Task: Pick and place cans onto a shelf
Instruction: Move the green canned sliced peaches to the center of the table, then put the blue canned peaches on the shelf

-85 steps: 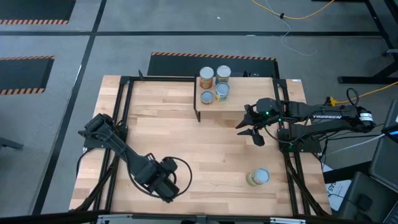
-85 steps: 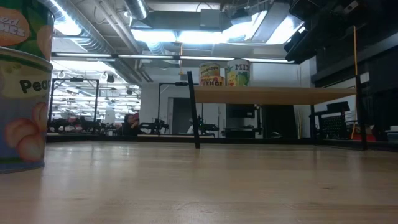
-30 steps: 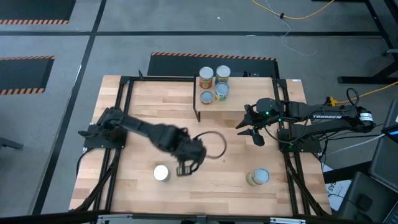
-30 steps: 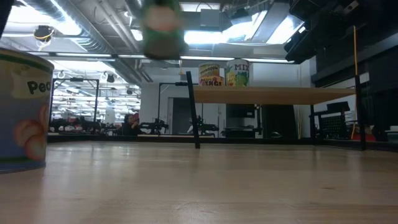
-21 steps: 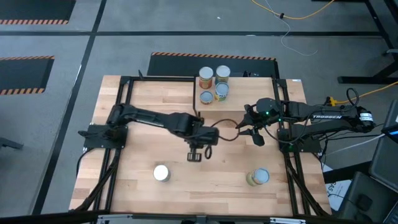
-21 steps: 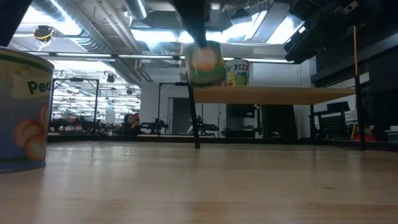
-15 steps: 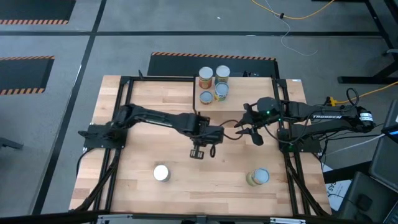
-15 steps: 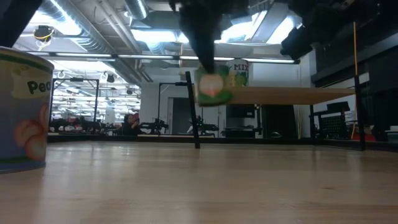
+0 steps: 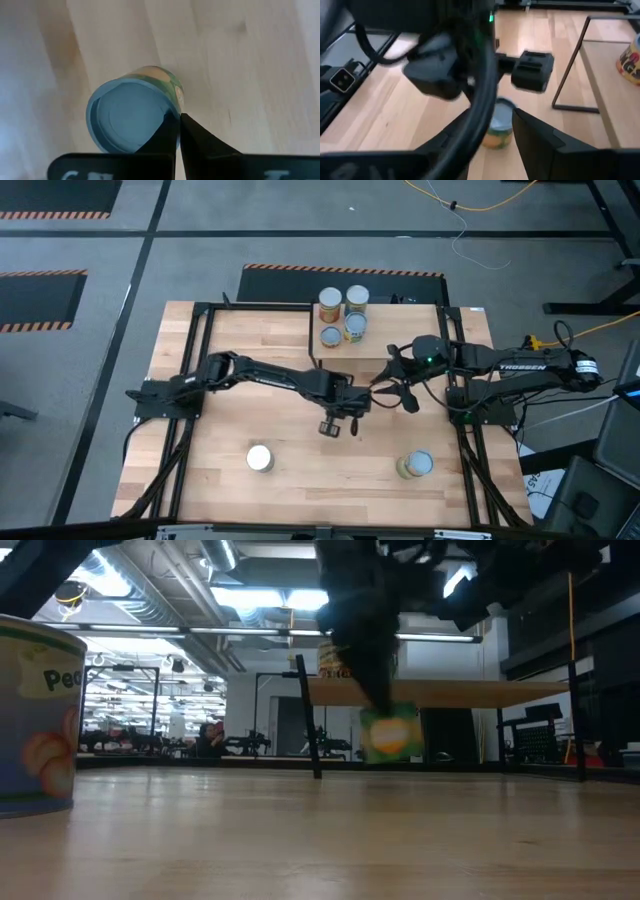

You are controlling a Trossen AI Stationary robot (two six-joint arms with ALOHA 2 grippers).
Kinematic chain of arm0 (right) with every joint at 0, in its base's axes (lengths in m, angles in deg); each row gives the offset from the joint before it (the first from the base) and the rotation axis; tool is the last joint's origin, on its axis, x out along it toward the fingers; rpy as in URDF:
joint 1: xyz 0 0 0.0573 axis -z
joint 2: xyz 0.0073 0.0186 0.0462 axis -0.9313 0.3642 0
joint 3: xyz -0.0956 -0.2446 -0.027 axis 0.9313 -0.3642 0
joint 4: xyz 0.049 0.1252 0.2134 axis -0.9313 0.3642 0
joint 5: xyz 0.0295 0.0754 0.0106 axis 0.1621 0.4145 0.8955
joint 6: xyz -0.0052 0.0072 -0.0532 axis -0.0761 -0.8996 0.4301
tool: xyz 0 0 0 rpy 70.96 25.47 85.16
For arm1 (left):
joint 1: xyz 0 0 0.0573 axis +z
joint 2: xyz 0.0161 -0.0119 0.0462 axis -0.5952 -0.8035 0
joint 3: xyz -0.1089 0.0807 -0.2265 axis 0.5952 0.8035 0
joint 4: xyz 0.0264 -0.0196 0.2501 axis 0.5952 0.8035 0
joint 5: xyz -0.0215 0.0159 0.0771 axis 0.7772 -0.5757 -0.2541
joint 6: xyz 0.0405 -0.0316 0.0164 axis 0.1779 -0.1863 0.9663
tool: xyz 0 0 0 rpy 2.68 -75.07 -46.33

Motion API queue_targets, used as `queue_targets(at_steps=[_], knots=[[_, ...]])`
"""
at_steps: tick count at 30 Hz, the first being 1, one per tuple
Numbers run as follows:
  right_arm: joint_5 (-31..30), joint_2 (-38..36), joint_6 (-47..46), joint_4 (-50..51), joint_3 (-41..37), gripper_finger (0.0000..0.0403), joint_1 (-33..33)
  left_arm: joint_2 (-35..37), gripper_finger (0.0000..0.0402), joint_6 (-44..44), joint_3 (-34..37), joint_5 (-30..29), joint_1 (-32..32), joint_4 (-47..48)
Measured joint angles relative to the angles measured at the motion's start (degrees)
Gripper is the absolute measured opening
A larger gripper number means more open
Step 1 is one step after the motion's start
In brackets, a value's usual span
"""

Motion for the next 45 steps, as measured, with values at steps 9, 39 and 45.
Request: queue_targets(at_steps=[9, 39, 45], knots=[[0.02, 0.81, -0.13, 1.17, 0.0, 0.0141, 0.02, -3.78, 0.0008, 1.38, -0.17, -0.43, 0.0, -1.4], [0.02, 1.22, -0.24, 1.6, 0.0, 0.0141, 0.0, 3.73, 0.0077, 2.84, -0.02, -0.65, -0.5, -1.22], [0.02, 1.22, -0.24, 1.66, 0.0, 0.0141, 0.02, 10.99, 0.0074, -0.29, -0.06, -0.21, -0.53, 5.26]])
